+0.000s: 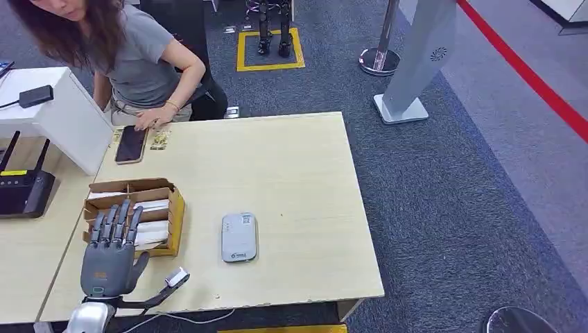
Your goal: Pass the card to the sensor for recognition and then transmit it.
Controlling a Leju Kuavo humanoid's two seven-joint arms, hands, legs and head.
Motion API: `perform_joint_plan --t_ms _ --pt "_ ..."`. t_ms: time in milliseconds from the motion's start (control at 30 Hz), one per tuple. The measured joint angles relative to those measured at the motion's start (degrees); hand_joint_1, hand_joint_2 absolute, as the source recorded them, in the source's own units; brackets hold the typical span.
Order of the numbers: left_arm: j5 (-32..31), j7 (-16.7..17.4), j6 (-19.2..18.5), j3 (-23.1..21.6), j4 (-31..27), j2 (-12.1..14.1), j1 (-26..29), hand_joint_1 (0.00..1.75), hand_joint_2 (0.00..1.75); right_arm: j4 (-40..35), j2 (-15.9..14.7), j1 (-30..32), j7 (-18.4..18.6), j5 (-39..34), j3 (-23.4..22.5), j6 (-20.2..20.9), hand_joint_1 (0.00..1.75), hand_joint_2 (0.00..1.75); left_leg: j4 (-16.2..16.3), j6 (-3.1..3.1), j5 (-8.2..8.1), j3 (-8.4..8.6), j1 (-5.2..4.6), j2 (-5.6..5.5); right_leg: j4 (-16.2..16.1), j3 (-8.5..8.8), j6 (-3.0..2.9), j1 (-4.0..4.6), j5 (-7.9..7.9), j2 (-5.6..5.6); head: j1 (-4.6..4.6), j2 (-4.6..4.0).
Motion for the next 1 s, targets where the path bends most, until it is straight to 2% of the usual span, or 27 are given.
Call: perform_joint_plan --t_ms 467,500,533,567,633,667,700,733,800,900,933,967,1000 --pt "1.6 -1.1 0.1 0.0 0.0 -0.6 -0.1 0.0 1.75 0.0 0.0 0.0 -0.2 0.5 0.0 0.0 0.0 0.0 0.0 0.0 0.0 0.0 0.0 0.0 0.0 0.0 0.0 0.0 0.0 0.0 0.0 0.0" --pt "1.7 -1.1 0.1 0.0 0.0 -0.6 -0.1 0.12 1.75 0.0 0.0 0.0 -0.2 0.5 0.0 0.0 0.0 0.0 0.0 0.0 0.0 0.0 0.0 0.0 0.0 0.0 0.0 0.0 0.0 0.0 0.0 0.0" --pt "1.7 -1.1 0.1 0.0 0.0 -0.6 -0.1 0.35 1.75 0.0 0.0 0.0 -0.2 0.5 0.0 0.0 0.0 0.0 0.0 0.0 0.0 0.0 0.0 0.0 0.0 0.0 0.0 0.0 0.0 0.0 0.0 0.0" --pt "1.7 -1.1 0.0 0.0 0.0 -0.6 -0.1 0.45 1.75 0.0 0.0 0.0 -0.2 0.5 0.0 0.0 0.0 0.0 0.0 0.0 0.0 0.0 0.0 0.0 0.0 0.0 0.0 0.0 0.0 0.0 0.0 0.0" --pt "1.9 -1.1 0.0 0.0 0.0 -0.7 -0.1 0.51 1.75 0.0 0.0 0.0 -0.2 0.5 0.0 0.0 0.0 0.0 0.0 0.0 0.0 0.0 0.0 0.0 0.0 0.0 0.0 0.0 0.0 0.0 0.0 0.0" --pt "2.0 -1.1 -0.1 0.0 0.0 -0.8 -0.1 0.65 1.75 0.0 0.0 0.0 -0.2 0.5 0.0 -0.1 0.0 0.0 0.0 0.0 0.0 0.0 0.0 0.0 0.0 0.0 0.0 0.0 0.0 0.0 0.0 0.0" --pt "2.2 -1.1 -0.1 0.0 0.0 -0.8 -0.1 0.93 1.75 0.0 0.0 0.0 -0.2 0.5 0.0 -0.1 0.0 0.0 0.0 0.0 0.0 0.0 0.0 0.0 0.0 0.0 0.0 0.0 0.0 0.0 0.0 0.0" --pt "2.4 -1.1 -0.2 0.0 0.0 -0.8 -0.1 1.08 1.75 0.0 0.0 0.0 -0.2 0.5 0.0 -0.1 0.0 0.0 0.0 0.0 0.0 0.0 0.0 0.0 0.0 0.0 0.0 0.0 0.0 0.0 0.0 0.0" --pt "2.9 -1.1 -0.6 0.0 0.0 -0.8 -0.1 1.1 1.75 0.0 -0.1 0.0 -0.2 0.5 0.0 -0.3 0.0 0.0 0.0 0.0 0.0 0.0 0.0 0.0 0.0 0.0 0.0 0.0 0.0 0.0 0.0 0.0" --pt "3.4 -1.1 -1.0 0.0 0.0 -0.8 -0.1 0.93 1.75 0.0 -0.2 0.0 -0.3 0.5 0.0 -0.4 0.0 0.0 0.0 0.0 0.0 0.0 0.0 0.0 0.0 0.0 0.0 0.0 0.0 0.0 0.02 0.0" --pt "3.7 -1.1 -1.1 0.0 0.0 -0.9 -0.1 0.93 1.75 0.0 -0.2 0.0 -0.3 0.5 0.0 -0.4 0.0 0.0 0.0 0.0 0.0 0.0 0.0 0.0 0.0 0.0 0.0 0.0 0.0 0.0 0.0 0.0" --pt "4.0 -1.1 -1.2 0.0 0.0 -0.9 -0.1 0.86 1.75 0.0 -0.3 0.0 -0.3 0.5 0.0 -0.4 0.0 0.0 0.0 0.0 0.0 0.0 0.0 0.0 0.0 0.0 0.0 0.0 0.0 0.0 0.02 0.0" --pt "4.4 -1.1 -1.4 0.0 0.0 -0.9 -0.1 0.87 1.75 0.0 -0.3 0.0 -0.3 0.5 0.0 -0.5 0.0 0.0 0.0 0.0 0.0 0.0 0.0 0.0 0.0 0.0 0.0 0.0 0.0 0.0 0.0 0.0"
